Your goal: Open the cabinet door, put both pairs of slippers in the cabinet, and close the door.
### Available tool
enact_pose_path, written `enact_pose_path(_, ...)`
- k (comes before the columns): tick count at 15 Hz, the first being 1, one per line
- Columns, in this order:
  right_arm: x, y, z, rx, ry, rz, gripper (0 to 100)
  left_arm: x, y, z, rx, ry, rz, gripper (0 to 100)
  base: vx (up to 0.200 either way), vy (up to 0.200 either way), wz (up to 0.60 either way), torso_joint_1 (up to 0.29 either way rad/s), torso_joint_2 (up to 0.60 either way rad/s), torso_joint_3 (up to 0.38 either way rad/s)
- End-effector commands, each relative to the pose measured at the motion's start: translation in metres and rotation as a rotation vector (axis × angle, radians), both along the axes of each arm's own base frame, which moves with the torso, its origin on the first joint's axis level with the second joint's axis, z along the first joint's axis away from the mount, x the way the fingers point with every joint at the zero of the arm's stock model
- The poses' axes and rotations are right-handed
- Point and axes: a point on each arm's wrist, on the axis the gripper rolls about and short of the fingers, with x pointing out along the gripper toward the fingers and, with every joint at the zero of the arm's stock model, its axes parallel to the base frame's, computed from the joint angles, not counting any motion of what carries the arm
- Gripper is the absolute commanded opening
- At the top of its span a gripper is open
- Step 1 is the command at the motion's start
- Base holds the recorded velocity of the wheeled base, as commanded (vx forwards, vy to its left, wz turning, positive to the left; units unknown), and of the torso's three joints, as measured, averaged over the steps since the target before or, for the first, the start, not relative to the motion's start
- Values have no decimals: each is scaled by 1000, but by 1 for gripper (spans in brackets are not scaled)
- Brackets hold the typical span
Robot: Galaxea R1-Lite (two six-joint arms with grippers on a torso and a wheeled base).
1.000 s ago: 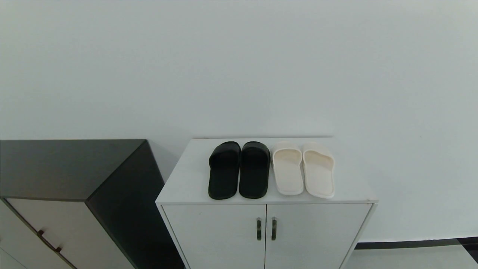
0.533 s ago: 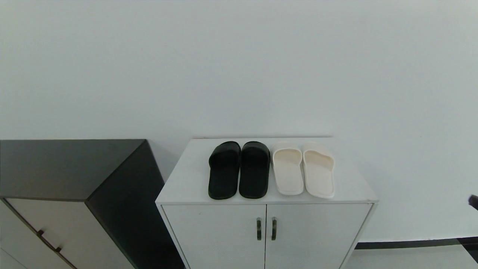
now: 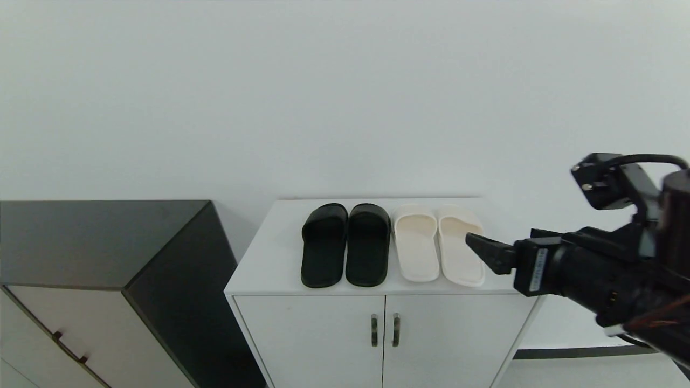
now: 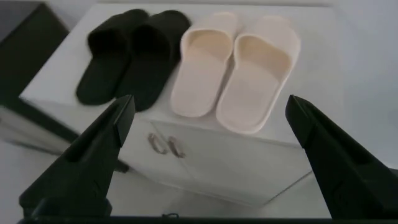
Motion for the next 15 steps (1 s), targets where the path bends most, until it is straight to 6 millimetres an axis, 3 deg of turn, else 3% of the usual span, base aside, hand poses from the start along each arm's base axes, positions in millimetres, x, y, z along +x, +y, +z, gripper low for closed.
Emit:
enact_pose_path(1, 32, 44, -34, -95, 66, -39, 100, 0, 0, 0, -1, -1, 1, 0, 0, 0, 0, 0, 0, 0)
enact_pose_path(5, 73, 55, -60, -115, 79, -142, 100, 0, 0, 0, -1, -1, 1, 0, 0, 0, 0, 0, 0, 0)
enact_pose_path(10, 105, 58, -88, -127, 91, -198, 100, 0, 0, 0, -1, -1, 1, 0, 0, 0, 0, 0, 0, 0)
enact_pose_path(15, 134, 63, -91, -97, 65, -235, 100, 0, 0, 0, -1, -1, 1, 0, 0, 0, 0, 0, 0, 0)
